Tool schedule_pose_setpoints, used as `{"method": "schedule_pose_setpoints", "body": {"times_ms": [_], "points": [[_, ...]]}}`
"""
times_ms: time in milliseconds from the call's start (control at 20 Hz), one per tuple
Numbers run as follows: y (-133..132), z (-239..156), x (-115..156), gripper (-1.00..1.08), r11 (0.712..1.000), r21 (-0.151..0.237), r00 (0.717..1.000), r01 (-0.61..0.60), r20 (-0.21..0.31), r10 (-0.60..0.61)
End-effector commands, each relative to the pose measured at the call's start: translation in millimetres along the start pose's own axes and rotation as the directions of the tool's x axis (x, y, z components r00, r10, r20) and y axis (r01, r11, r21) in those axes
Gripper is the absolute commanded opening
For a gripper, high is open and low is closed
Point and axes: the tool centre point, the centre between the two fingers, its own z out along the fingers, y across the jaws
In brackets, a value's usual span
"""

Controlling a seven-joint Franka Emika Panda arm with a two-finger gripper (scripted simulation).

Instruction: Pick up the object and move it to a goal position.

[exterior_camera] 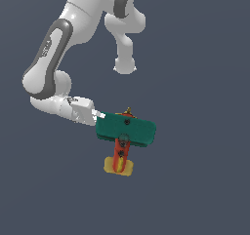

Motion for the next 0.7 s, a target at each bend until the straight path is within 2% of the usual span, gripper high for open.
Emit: {"method": "schedule_pose_setpoints", "body": {"times_ms": [0, 650], "points": [[-8.0, -25.1, -10.1, -1.00, 1.000, 0.001, 1.000, 0.004, -0.001, -0.004], [-40.7, -169.7, -68.9, -1.00, 1.000, 0.000, 1.000, 0.004, -0.001, -0.004]]}}
